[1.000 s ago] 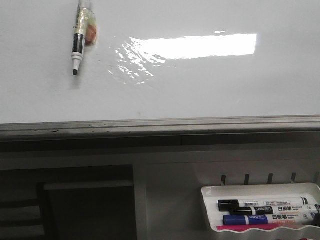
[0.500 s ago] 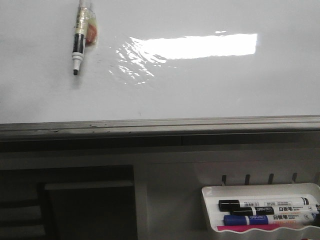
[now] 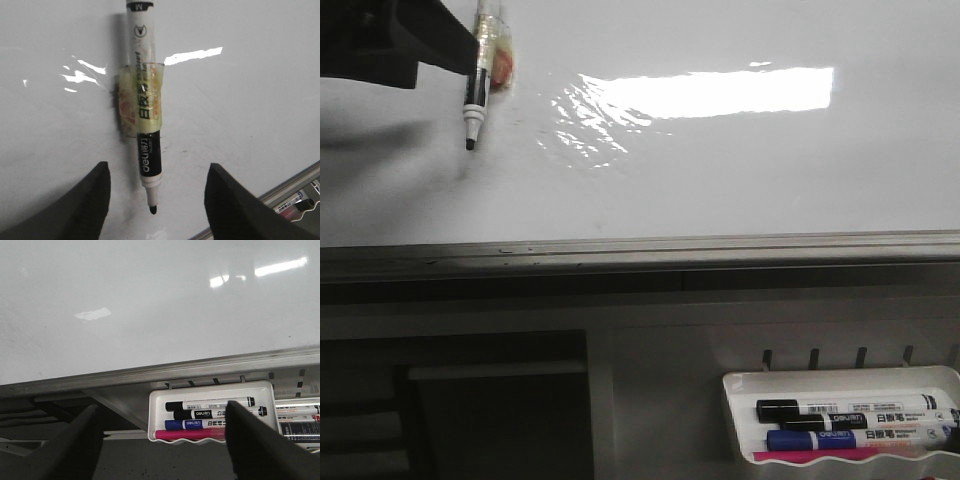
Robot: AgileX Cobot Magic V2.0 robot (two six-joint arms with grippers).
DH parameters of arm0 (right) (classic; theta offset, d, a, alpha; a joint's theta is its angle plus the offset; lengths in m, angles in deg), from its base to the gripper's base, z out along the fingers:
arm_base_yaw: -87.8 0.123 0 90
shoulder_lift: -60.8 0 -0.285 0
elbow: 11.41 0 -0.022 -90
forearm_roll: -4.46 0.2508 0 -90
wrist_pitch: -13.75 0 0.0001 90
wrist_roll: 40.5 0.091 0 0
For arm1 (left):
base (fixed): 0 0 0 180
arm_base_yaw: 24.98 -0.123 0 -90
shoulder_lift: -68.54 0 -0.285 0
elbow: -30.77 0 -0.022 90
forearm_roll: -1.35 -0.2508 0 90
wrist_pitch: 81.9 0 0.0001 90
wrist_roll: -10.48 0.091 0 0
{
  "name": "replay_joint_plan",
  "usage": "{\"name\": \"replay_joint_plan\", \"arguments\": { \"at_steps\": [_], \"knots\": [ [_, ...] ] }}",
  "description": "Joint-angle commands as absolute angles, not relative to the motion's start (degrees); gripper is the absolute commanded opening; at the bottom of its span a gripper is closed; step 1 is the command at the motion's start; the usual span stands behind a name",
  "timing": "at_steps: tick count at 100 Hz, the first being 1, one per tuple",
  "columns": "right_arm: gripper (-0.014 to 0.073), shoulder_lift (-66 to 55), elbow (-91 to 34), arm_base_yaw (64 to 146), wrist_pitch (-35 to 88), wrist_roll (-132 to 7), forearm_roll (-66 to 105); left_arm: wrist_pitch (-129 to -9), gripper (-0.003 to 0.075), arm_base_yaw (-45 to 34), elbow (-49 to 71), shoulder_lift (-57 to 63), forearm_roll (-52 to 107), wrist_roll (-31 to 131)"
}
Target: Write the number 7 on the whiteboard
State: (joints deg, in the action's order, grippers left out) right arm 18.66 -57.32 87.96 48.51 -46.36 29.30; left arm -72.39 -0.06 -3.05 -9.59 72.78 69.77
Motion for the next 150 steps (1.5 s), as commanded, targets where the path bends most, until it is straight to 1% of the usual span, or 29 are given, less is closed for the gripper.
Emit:
{"name": "replay_joint_plan", "arguments": {
  "at_steps": [1, 13, 40, 49, 56, 60, 63, 75, 76, 89, 99, 110, 116, 129, 150],
  "knots": [
    [0.0448, 18.1, -55.2, 88.0, 44.5, -47.1, 30.3, -75.0, 0.0389, 0.7, 0.2, -11.0, 73.9, 70.2],
    [0.0447, 18.1, -55.2, 88.0, 44.5, -47.1, 30.3, -77.2, 0.0389, 0.7, 1.6, -13.8, 73.9, 70.2],
    [0.0448, 18.1, -55.2, 88.0, 44.5, -47.2, 30.3, -77.5, 0.0388, 0.7, 3.5, -18.0, 72.6, 70.2],
    [0.0447, 18.1, -55.2, 88.0, 44.5, -47.2, 30.3, -77.5, 0.0365, 0.7, 3.5, -18.1, 71.8, 70.2],
    [0.0447, 18.1, -55.2, 88.0, 44.5, -47.2, 30.3, -77.4, 0.0300, 0.7, 3.5, -18.1, 71.8, 70.2],
    [0.0447, 18.1, -55.2, 88.0, 44.5, -47.2, 30.3, -77.4, 0.0229, 0.7, 3.5, -18.1, 71.8, 70.2],
    [0.0447, 18.1, -55.2, 88.0, 44.5, -47.2, 30.3, -77.3, 0.0195, 0.7, 3.5, -18.1, 71.8, 70.2],
    [0.0447, 18.1, -55.2, 88.0, 44.5, -47.2, 30.3, -77.3, -0.0018, 0.7, 3.5, -18.1, 71.8, 70.2],
    [0.0447, 18.1, -55.2, 88.0, 44.5, -47.2, 30.3, -77.3, -0.0021, 0.7, 3.5, -18.1, 71.8, 70.2],
    [0.0448, 18.1, -55.2, 88.0, 44.5, -47.2, 30.3, -76.2, -0.0020, 0.7, 3.5, -17.8, 71.8, 70.2],
    [0.0447, 18.1, -55.0, 88.0, 45.4, -47.7, 31.5, -72.0, -0.0020, 0.9, 3.6, -16.7, 69.7, 70.2],
    [0.0448, 17.3, -53.8, 88.0, 48.3, -55.3, 39.2, -64.8, -0.0020, 2.1, 4.6, -15.2, 64.2, 70.2],
    [0.0447, 15.6, -52.7, 88.0, 51.0, -62.2, 45.6, -61.1, -0.0020, 3.3, 5.2, -14.7, 61.8, 70.2],
    [0.0447, 11.1, -50.0, 88.0, 56.4, -72.3, 57.1, -55.4, -0.0020, 8.5, 6.4, -14.4, 56.6, 70.2],
    [0.0448, 3.1, -45.1, 88.0, 64.6, -81.2, 68.0, -54.6, -0.0020, 19.2, 6.3, -14.4, 49.0, 70.1]
  ]
}}
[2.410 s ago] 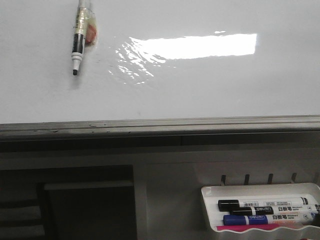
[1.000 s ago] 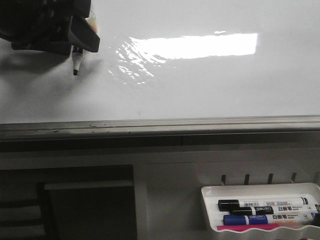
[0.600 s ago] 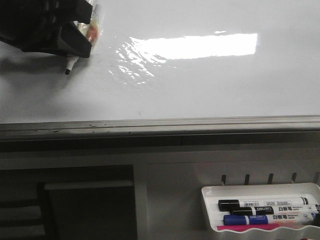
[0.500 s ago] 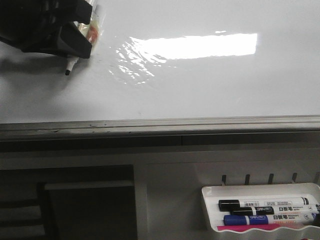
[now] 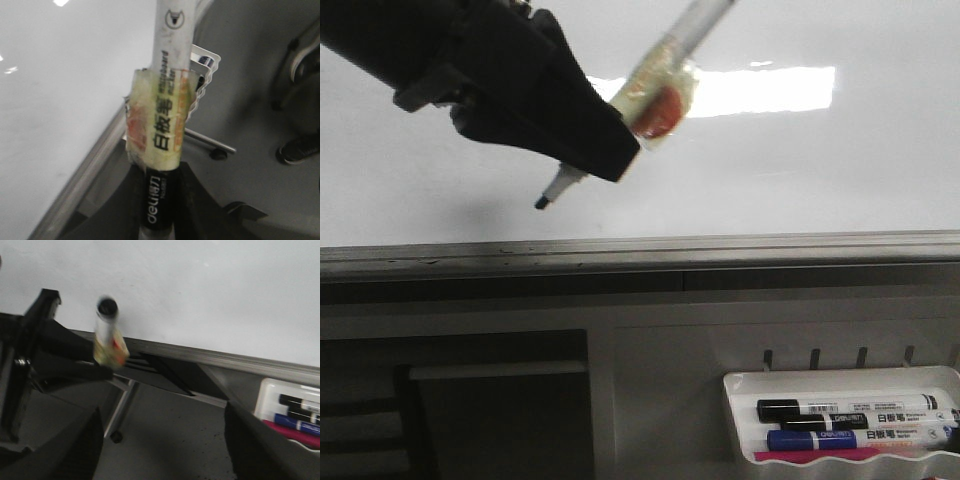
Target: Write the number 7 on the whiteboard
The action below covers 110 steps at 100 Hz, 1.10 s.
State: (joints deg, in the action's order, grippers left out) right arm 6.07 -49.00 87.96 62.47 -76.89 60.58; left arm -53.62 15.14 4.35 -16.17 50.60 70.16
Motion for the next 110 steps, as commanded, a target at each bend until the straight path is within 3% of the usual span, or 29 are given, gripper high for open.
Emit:
{"name": "replay_joint_plan", "arguments": {
  "at_steps": [1, 14, 40, 77, 91, 110],
  "knots": [
    [0.0448, 2.5, -44.8, 88.0, 65.2, -81.4, 68.4, -54.6, -0.0020, 19.5, 6.3, -14.4, 48.5, 70.1],
    [0.0448, -2.3, -40.4, 88.0, 70.6, -82.3, 69.3, -55.0, -0.0020, 23.6, 6.3, -14.5, 45.9, 69.1],
    [0.0447, -12.3, -34.8, 88.1, 83.9, -82.3, 69.3, -56.1, -0.0020, 24.2, 6.8, -14.5, 45.8, 68.4],
    [0.0432, -16.6, -34.6, 94.4, 81.4, -83.5, 69.4, -57.9, -0.0020, 24.2, 7.1, -14.5, 45.8, 68.4],
    [0.0274, -16.6, -34.6, 95.4, 80.7, -83.7, 69.0, -58.3, -0.0020, 24.2, 7.1, -14.5, 45.8, 68.4],
    [-0.0005, -16.6, -34.6, 95.4, 80.9, -85.2, 69.0, -58.9, -0.0020, 24.2, 7.1, -14.5, 45.9, 68.4]
  ]
}}
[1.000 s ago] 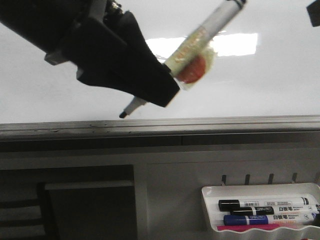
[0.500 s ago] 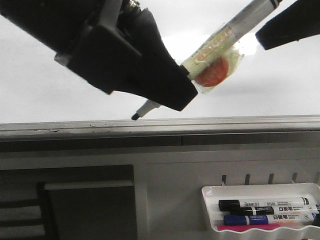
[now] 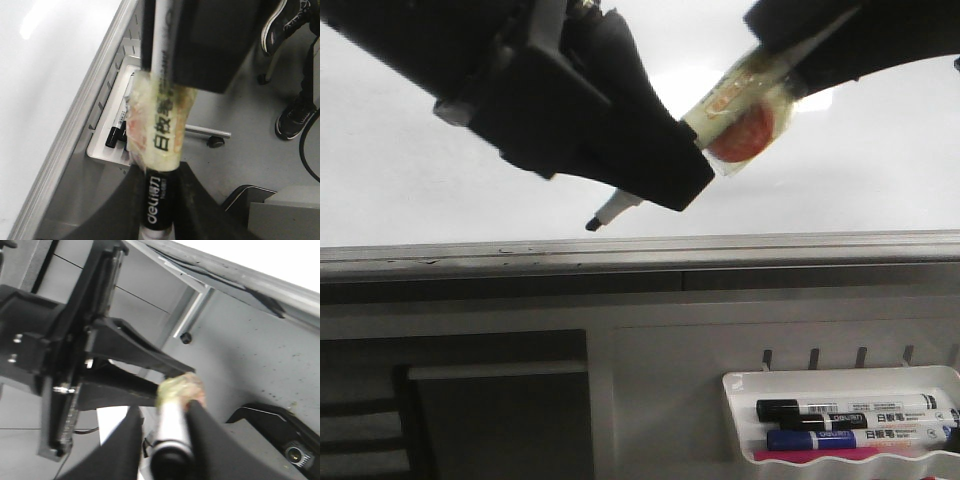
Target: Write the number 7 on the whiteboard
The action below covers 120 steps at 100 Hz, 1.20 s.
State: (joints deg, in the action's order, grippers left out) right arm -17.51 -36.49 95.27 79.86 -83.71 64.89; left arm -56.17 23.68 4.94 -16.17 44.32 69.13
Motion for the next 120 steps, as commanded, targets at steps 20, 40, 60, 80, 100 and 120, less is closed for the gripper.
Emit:
{"name": "replay_joint_plan", "arguments": {
  "at_steps": [20, 40, 60, 80, 100, 120],
  "knots": [
    [-0.0069, -16.6, -34.6, 95.4, 80.4, -85.6, 69.0, -58.8, 0.0038, 24.2, 7.1, -14.4, 49.2, 68.4],
    [-0.0053, -14.7, -34.8, 95.4, 78.0, -86.2, 68.9, -57.4, 0.0450, 22.9, 7.1, -13.1, 52.0, 68.1],
    [-0.0053, -7.5, -35.4, 95.4, 70.5, -86.3, 65.8, -57.4, 0.0517, 14.5, 7.1, -6.9, 58.4, 68.0],
    [-0.0053, 0.2, -39.8, 95.4, 58.9, -86.3, 64.6, -57.2, 0.0490, -0.4, 5.6, 1.4, 64.4, 68.0],
    [-0.0053, 3.0, -44.3, 95.4, 51.4, -92.8, 70.2, -57.3, 0.0490, -12.8, -0.8, 8.9, 71.2, 68.0],
    [-0.0053, -1.0, -44.5, 95.4, 48.2, -106.2, 84.9, -57.9, 0.0490, -19.2, -6.8, 14.8, 73.8, 68.1]
  ]
}}
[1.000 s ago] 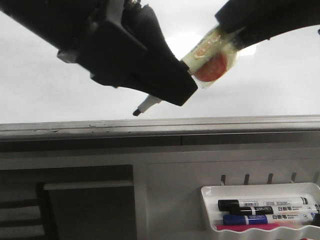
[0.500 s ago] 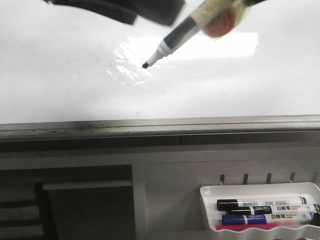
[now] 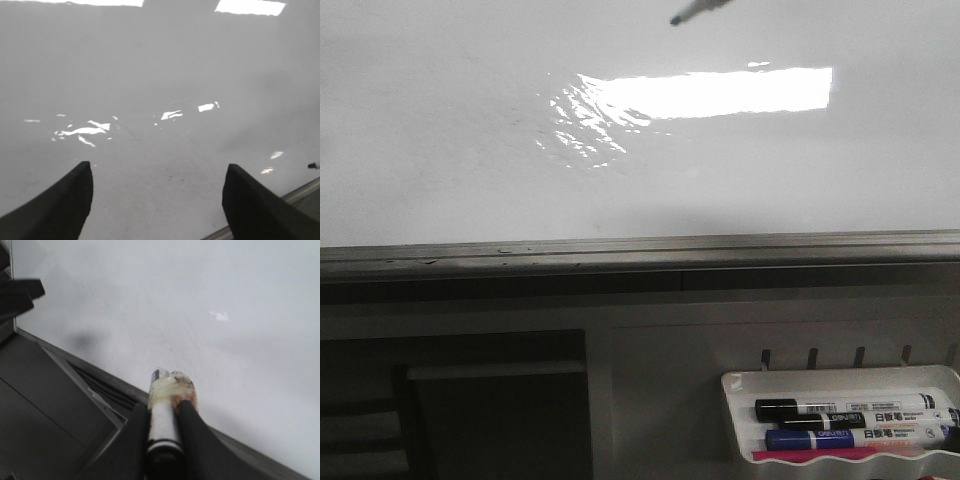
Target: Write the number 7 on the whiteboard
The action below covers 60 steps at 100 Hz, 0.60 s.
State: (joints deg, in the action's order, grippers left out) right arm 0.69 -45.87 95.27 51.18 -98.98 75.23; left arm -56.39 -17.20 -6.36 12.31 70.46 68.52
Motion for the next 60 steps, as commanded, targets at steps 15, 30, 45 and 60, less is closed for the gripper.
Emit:
{"name": "replay_joint_plan", "arguments": {
  "at_steps": [15, 30, 45, 60],
  "knots": [
    [-0.0053, -7.1, -43.6, 96.1, 48.0, -114.8, 93.3, -57.9, 0.0490, -20.0, -8.3, 16.8, 74.0, 68.1],
    [-0.0053, -12.5, -41.5, 99.2, 45.9, -120.1, 96.7, -57.9, 0.0490, -20.0, -8.3, 16.9, 75.1, 68.1],
    [-0.0053, -16.6, -38.7, 103.4, 39.9, -124.0, 98.1, -58.5, 0.0490, -20.0, -8.3, 16.9, 75.9, 68.1],
    [-0.0053, -19.3, -37.6, 104.9, 36.2, -124.1, 98.1, -59.0, 0.0490, -20.0, -8.3, 16.9, 75.9, 68.1]
  ]
}}
